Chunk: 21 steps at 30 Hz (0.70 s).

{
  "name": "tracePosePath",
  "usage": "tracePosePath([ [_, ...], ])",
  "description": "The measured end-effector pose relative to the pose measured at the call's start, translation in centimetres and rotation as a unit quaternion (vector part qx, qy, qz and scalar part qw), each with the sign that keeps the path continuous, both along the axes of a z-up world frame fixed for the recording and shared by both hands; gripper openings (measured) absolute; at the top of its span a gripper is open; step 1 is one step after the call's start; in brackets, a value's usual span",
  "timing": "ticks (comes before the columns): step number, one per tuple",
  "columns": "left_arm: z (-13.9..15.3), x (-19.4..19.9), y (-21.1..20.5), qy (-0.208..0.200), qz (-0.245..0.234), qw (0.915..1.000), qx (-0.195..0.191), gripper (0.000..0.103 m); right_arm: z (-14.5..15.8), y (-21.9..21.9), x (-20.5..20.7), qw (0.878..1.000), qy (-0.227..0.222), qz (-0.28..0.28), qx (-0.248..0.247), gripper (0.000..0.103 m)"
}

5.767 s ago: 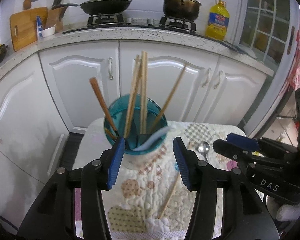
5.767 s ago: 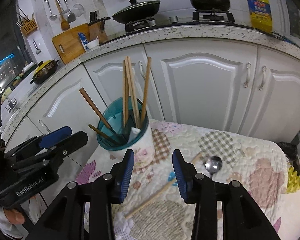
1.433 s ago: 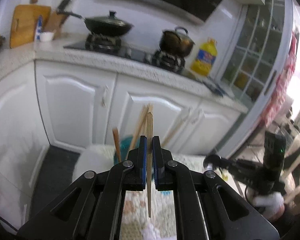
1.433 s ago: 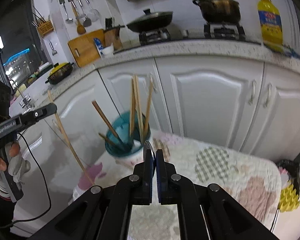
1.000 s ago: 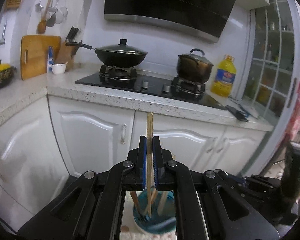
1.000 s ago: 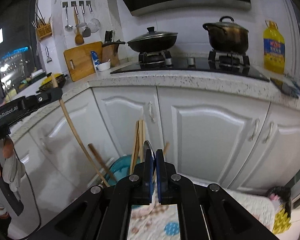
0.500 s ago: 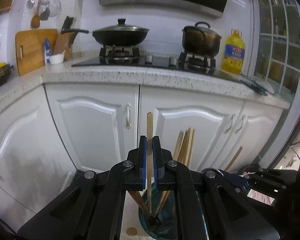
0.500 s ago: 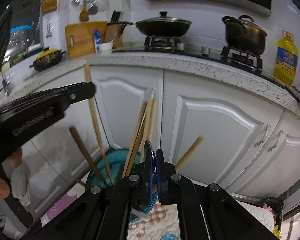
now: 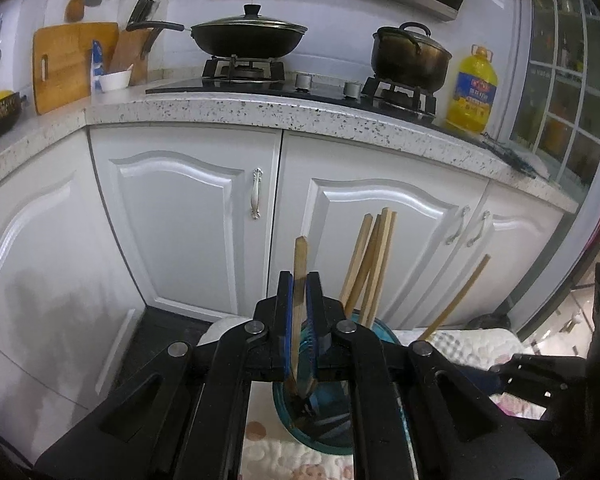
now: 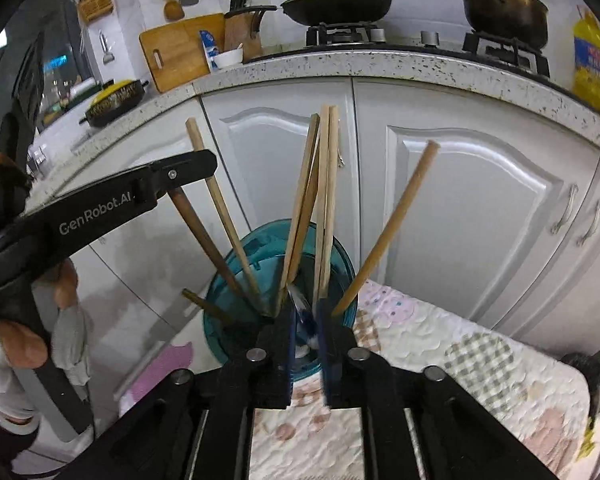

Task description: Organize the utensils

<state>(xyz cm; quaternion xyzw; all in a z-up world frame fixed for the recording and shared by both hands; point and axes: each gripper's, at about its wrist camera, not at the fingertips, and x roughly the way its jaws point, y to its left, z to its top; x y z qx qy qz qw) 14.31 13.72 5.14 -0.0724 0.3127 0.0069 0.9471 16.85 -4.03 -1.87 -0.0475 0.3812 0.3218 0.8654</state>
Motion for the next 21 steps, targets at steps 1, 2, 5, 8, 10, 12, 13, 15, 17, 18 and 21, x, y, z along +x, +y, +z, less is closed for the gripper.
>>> tracePosePath([
  [1, 0.3, -0.2, 0.1, 0.000, -0.001, 1.0000, -0.004, 0.021, 0.3, -0.3, -0.2, 1.000, -0.003, -0.002, 0.003, 0.021],
  [2, 0.5, -0.4, 0.1, 0.000, -0.001, 1.0000, -0.008, 0.027, 0.6, -0.7, -0.5, 1.000, -0.006, -0.004, 0.009, 0.021],
  [5, 1.3, -1.3, 0.2, -0.005, -0.004, 0.9998, -0.017, 0.038, 1.3, -1.5, -1.1, 1.000, -0.007, -0.010, 0.017, 0.021],
  [8, 2.1, -2.4, -0.1, -0.008, -0.004, 0.9999, -0.009, 0.038, 1.8, -2.3, -1.7, 0.999, -0.008, -0.019, 0.028, 0.021],
  [10, 2.5, -3.2, -0.2, -0.010, -0.001, 0.9999, -0.005, 0.040, 2.2, -2.6, -2.0, 0.999, -0.008, -0.025, 0.033, 0.023],
  [12, 2.7, -3.9, -0.4, -0.013, 0.000, 0.9999, 0.001, 0.040, 2.4, -2.9, -2.4, 0.999, -0.011, -0.031, 0.034, 0.024],
  [13, 2.9, -4.6, -0.6, -0.017, 0.002, 0.9998, 0.007, 0.041, 2.4, -3.0, -2.6, 0.999, -0.014, -0.034, 0.033, 0.025],
  [15, 2.9, -5.6, -0.9, -0.021, 0.004, 0.9997, 0.012, 0.042, 2.5, -3.3, -3.1, 0.999, -0.017, -0.040, 0.033, 0.026],
  [17, 2.7, -6.4, -1.3, -0.018, 0.006, 0.9997, 0.015, 0.043, 2.5, -3.6, -3.5, 0.998, -0.016, -0.046, 0.037, 0.027],
  [18, 2.5, -6.8, -1.5, -0.015, 0.008, 0.9997, 0.017, 0.043, 2.5, -3.7, -3.8, 0.998, -0.015, -0.049, 0.039, 0.029],
  [21, 1.7, -8.0, -2.1, -0.008, 0.012, 0.9996, 0.026, 0.043, 2.5, -3.9, -4.5, 0.997, -0.017, -0.060, 0.042, 0.036],
])
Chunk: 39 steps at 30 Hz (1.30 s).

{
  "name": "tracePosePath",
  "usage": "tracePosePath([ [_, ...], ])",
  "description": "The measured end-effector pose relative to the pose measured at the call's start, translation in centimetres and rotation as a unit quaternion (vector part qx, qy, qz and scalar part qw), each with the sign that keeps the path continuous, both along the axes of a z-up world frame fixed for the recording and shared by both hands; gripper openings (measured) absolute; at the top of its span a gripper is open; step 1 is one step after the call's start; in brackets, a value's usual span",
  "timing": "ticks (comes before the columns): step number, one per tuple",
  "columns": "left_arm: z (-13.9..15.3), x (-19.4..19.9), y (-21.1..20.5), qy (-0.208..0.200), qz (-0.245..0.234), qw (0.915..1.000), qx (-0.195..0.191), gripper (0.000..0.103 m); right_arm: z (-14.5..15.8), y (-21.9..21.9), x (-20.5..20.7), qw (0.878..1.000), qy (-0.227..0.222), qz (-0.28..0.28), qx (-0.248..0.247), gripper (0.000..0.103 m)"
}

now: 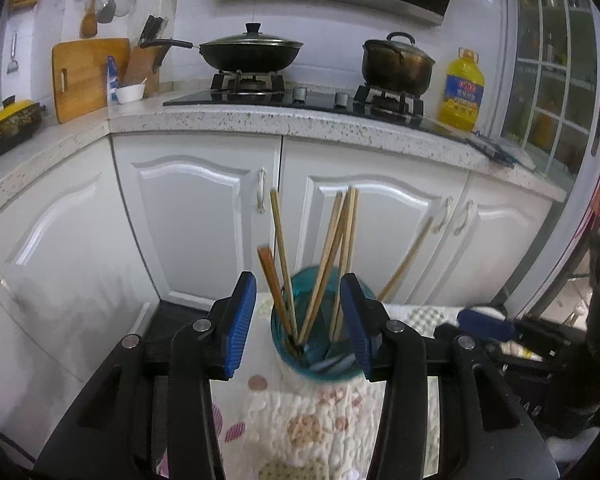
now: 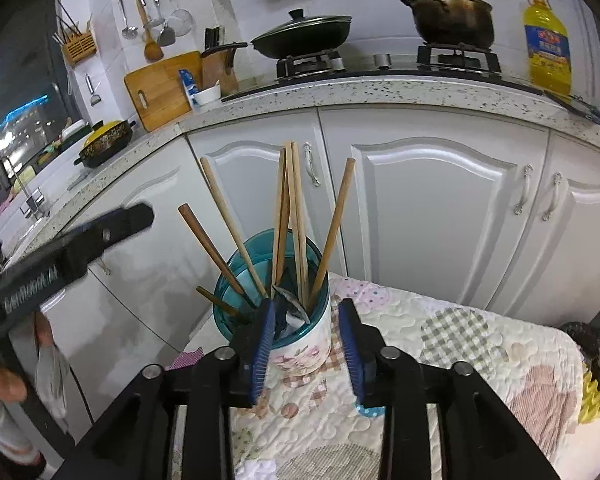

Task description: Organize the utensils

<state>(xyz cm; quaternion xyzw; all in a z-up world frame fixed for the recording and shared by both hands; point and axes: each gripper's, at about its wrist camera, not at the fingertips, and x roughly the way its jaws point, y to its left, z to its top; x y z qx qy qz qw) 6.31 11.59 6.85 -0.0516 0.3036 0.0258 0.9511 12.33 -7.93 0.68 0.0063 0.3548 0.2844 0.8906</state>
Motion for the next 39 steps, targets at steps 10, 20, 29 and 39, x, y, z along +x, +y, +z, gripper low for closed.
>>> tracePosePath([
  [10, -1.8, -2.8, -0.9, 0.023, 0.013, 0.9996, -0.006, 0.043, -0.4, -0.8, -2.1, 1.000, 0.004, -0.027, 0.005, 0.039],
  [20, -1.4, -4.9, -1.2, 0.008, 0.030, 0.9994, 0.015, 0.043, 0.1, -0.6, -4.1, 0.999, -0.010, -0.032, -0.005, 0.042],
  [29, -1.0, -5.8, -1.1, -0.003, 0.038, 0.9990, 0.025, 0.043, 0.7, -0.3, -4.9, 0.999, -0.019, -0.030, -0.011, 0.042],
  [39, -0.9, -6.1, -1.0, -0.007, 0.044, 0.9984, 0.034, 0.043, 0.9, 0.0, -5.2, 0.999, -0.022, -0.029, -0.011, 0.043],
])
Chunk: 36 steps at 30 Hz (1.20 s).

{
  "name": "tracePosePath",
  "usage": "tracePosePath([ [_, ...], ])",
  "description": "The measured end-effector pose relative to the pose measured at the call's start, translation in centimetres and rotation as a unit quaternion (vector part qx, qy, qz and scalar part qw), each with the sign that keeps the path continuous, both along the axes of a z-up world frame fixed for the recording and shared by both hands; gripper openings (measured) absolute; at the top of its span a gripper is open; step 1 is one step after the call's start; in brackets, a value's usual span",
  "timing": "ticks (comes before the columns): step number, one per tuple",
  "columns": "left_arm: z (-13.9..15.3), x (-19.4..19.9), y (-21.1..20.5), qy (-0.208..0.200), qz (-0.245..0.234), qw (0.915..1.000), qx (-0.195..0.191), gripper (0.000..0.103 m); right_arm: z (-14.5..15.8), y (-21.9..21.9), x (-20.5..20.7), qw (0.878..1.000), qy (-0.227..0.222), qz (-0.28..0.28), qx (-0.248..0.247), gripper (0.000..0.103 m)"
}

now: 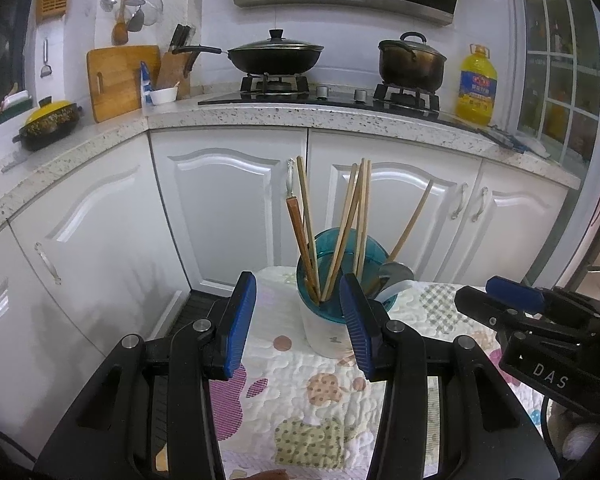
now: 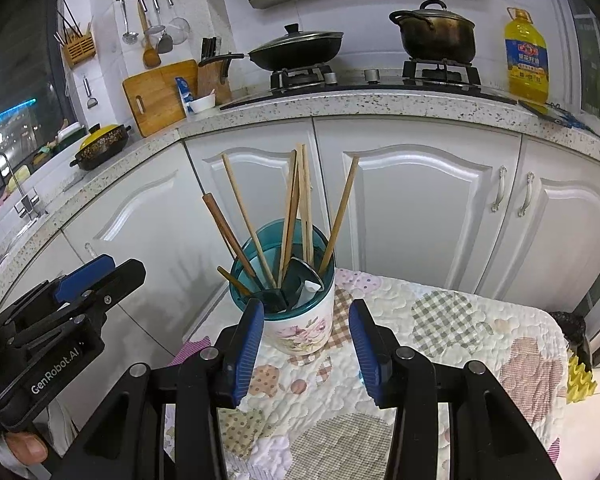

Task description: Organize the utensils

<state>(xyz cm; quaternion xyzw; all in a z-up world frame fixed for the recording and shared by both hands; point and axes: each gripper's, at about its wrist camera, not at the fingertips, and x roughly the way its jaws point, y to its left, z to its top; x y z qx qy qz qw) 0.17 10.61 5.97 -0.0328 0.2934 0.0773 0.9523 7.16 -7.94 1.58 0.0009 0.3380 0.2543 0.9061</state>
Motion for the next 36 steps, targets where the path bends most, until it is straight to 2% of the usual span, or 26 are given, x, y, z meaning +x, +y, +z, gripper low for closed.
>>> tracePosePath([
  [36, -0.14, -0.17, -0.11, 0.001, 0.002, 0.9999, 0.011, 0.043, -0.16, 0.97, 0.41, 1.000, 0.000, 0.006, -0.011, 0.043],
])
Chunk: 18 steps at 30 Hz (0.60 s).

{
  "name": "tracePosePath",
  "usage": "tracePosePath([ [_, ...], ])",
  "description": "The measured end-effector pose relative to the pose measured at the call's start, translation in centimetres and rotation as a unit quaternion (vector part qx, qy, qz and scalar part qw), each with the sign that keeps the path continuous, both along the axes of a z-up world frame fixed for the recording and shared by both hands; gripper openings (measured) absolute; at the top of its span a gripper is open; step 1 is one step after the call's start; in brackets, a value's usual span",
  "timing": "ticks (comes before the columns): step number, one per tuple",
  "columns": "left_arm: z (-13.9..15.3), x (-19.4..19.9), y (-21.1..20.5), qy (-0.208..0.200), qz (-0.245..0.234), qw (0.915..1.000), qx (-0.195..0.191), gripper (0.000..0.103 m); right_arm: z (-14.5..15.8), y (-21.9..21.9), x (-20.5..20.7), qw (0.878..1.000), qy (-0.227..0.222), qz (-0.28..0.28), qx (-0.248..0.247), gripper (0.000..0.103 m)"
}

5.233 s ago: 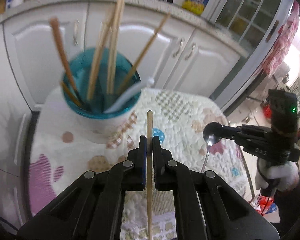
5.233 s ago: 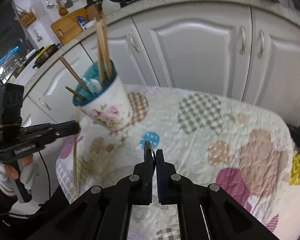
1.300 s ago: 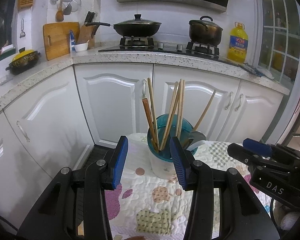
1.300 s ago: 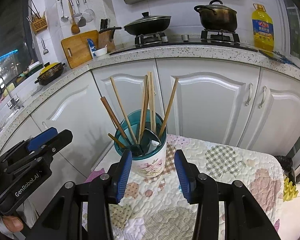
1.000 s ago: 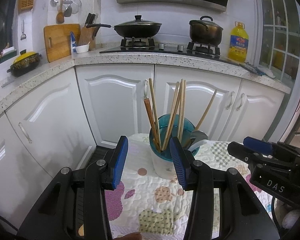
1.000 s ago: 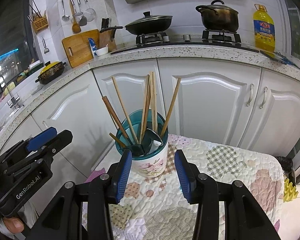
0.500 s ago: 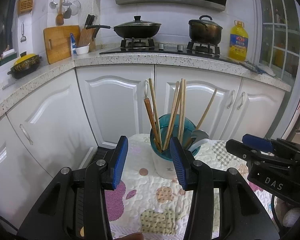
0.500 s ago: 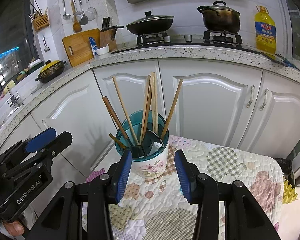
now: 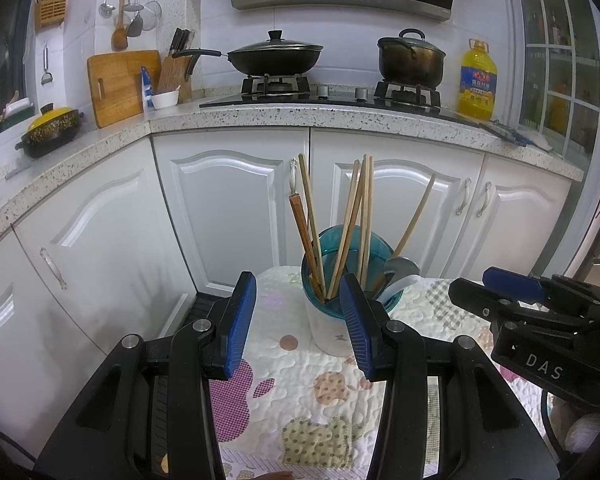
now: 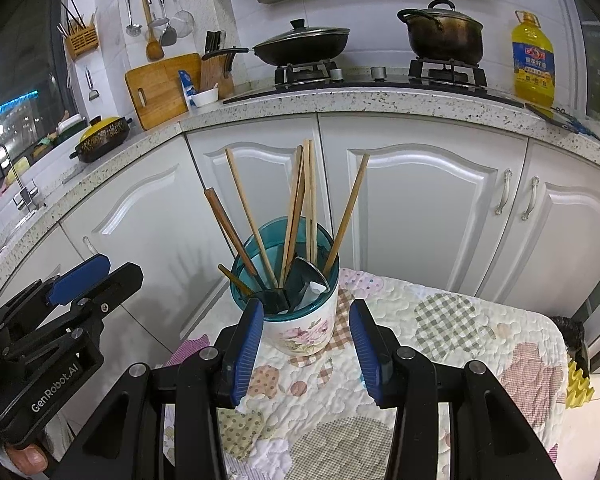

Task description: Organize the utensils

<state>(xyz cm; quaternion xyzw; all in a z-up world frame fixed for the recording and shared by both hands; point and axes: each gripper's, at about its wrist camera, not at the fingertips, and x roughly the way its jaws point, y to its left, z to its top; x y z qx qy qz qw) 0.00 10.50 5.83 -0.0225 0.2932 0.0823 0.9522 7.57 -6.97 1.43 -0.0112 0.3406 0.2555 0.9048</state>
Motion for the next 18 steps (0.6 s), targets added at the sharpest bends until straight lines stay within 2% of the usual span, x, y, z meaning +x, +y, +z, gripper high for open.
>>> tracePosePath([
  [18, -0.08, 0.05, 0.12, -0.001, 0.000, 1.0000, 0.001, 0.043, -0.29, 0.21, -0.16, 1.000, 0.000, 0.003, -0.001, 0.043],
])
